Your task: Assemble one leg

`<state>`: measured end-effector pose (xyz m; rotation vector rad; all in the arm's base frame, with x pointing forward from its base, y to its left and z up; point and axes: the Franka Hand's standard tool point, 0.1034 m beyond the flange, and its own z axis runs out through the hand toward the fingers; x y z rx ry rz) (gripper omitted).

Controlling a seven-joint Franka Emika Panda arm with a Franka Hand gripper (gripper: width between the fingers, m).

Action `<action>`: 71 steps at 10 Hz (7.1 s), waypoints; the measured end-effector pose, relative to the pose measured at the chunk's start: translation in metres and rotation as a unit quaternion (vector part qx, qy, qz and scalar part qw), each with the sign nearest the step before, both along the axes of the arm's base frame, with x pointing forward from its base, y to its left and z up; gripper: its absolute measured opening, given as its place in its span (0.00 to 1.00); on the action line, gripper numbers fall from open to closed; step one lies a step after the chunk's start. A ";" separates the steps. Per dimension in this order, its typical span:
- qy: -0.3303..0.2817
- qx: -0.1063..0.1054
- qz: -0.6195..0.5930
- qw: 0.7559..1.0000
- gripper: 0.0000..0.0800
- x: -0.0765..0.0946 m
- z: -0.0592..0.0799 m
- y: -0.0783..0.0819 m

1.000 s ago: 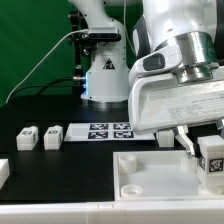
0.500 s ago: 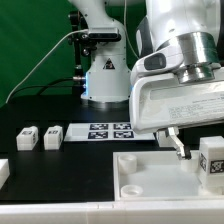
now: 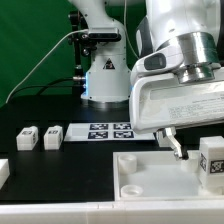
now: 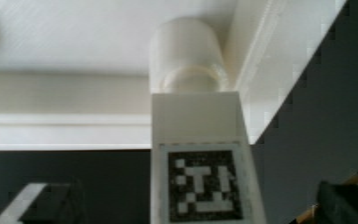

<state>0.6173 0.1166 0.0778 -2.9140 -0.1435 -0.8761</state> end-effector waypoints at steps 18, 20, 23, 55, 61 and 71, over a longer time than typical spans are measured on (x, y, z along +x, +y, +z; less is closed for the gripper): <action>0.274 0.010 -0.018 0.962 0.81 0.003 0.042 0.001; 0.280 0.006 -0.062 0.958 0.81 0.008 0.034 -0.006; 0.293 0.014 -0.085 0.952 0.81 0.005 0.015 -0.004; 0.279 0.220 -0.478 0.803 0.80 0.004 0.007 0.017; 0.263 0.088 -0.174 0.945 0.81 0.007 0.007 0.014; 0.270 0.112 -0.267 0.918 0.36 0.013 0.001 -0.008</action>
Offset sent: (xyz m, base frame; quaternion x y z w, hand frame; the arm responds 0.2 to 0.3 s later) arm -0.0122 -0.0088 0.0401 -0.0124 -0.0532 0.0172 0.9984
